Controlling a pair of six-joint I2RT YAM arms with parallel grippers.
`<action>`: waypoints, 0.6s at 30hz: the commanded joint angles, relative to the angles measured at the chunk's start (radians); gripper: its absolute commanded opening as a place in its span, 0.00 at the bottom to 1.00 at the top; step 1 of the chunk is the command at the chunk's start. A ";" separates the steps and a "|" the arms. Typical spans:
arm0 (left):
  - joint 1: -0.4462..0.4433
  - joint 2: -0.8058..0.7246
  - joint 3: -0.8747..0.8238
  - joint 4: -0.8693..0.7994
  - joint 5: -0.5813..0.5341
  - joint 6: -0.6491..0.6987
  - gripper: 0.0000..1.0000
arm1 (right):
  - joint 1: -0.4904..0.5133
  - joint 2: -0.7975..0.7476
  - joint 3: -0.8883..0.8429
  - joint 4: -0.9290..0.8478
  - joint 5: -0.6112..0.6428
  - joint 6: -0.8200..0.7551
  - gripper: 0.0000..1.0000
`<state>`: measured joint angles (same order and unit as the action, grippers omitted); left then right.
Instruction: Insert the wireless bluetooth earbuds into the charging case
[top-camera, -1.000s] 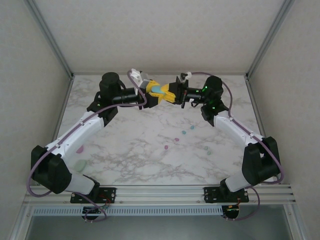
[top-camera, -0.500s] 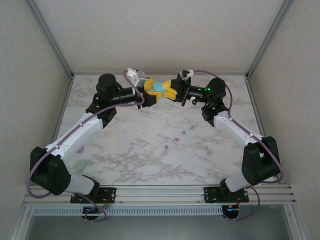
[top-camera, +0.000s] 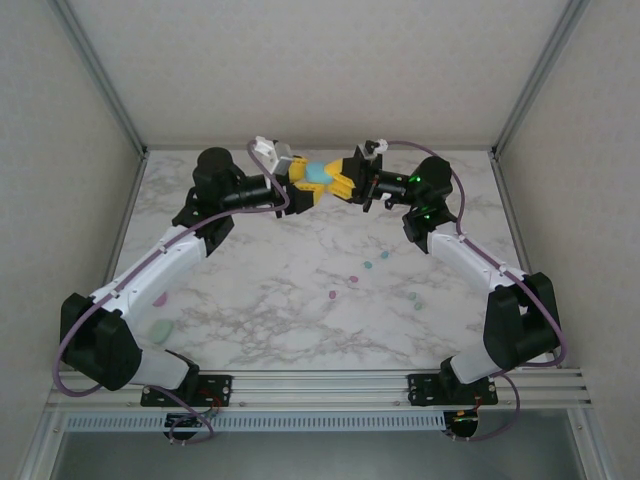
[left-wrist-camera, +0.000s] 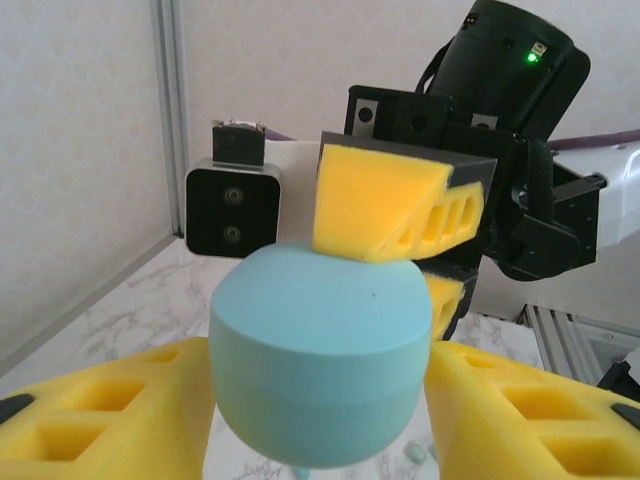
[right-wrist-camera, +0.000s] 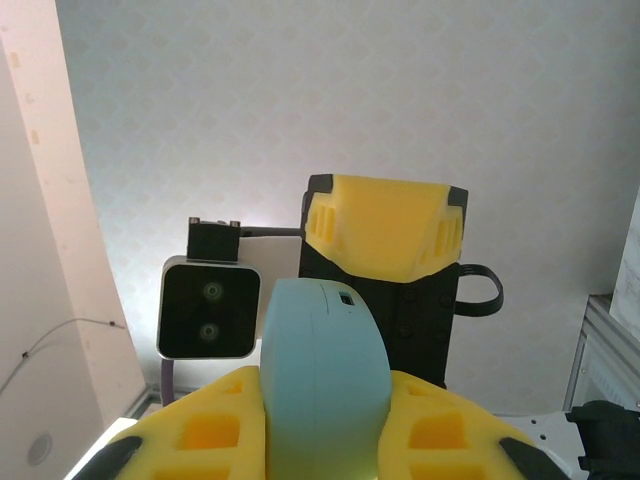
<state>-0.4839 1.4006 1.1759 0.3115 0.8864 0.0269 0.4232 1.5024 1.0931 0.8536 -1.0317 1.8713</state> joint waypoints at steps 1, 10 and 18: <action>-0.009 -0.011 0.031 -0.016 0.030 0.022 0.52 | 0.002 0.002 -0.001 0.055 0.013 0.005 0.04; -0.012 -0.007 0.044 -0.008 0.028 0.018 0.56 | 0.004 0.006 -0.004 0.047 0.007 -0.001 0.04; -0.013 -0.006 0.041 -0.005 0.016 0.019 0.55 | 0.003 0.001 -0.002 0.002 0.004 -0.036 0.04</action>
<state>-0.4892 1.4006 1.1877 0.2943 0.8864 0.0376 0.4236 1.5024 1.0931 0.8551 -1.0286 1.8698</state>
